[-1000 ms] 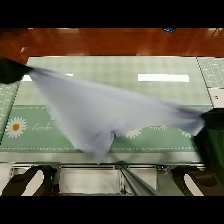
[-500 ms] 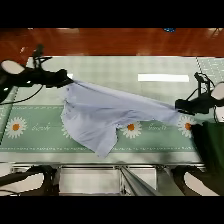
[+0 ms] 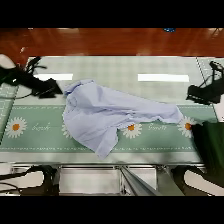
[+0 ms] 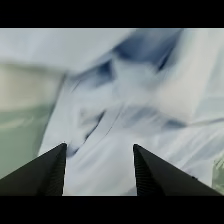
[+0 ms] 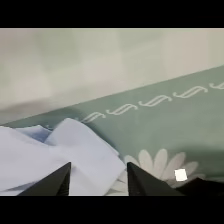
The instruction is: Fold the shirts.
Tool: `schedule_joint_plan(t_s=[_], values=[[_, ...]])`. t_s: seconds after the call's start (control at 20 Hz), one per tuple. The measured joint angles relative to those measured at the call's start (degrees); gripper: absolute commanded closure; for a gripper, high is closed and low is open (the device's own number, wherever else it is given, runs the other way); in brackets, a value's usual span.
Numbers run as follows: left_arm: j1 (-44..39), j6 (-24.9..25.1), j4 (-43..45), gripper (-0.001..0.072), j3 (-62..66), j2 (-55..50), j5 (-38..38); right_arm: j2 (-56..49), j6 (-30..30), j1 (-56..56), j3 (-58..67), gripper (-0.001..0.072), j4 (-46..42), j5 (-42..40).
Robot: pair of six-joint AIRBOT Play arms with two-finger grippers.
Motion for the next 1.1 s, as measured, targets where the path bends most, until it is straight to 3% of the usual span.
schedule_joint_plan(t_s=[0.3,0.55,0.75,1.05,1.1], values=[[8.55,2.58,-5.68,0.0199,-29.18,18.12,4.33,12.92,-4.42,-8.48,-19.74,0.0304,9.14,-6.54],[9.81,3.26,-14.01,0.0199,-45.24,24.52,7.54,19.37,-9.55,-10.23,-29.86,0.0304,17.84,-9.11],[6.40,2.56,-19.32,0.0199,-52.13,25.73,9.97,20.70,-11.34,-10.54,-31.98,0.0304,21.33,-9.64],[-6.45,-3.69,-25.16,0.0207,-55.23,25.97,20.55,21.14,-12.31,-10.64,-32.63,0.0305,24.04,-9.84],[-9.55,-4.28,-26.53,0.0391,-55.36,25.57,23.39,21.18,-12.37,-10.64,-32.70,0.0304,24.11,-9.86]])
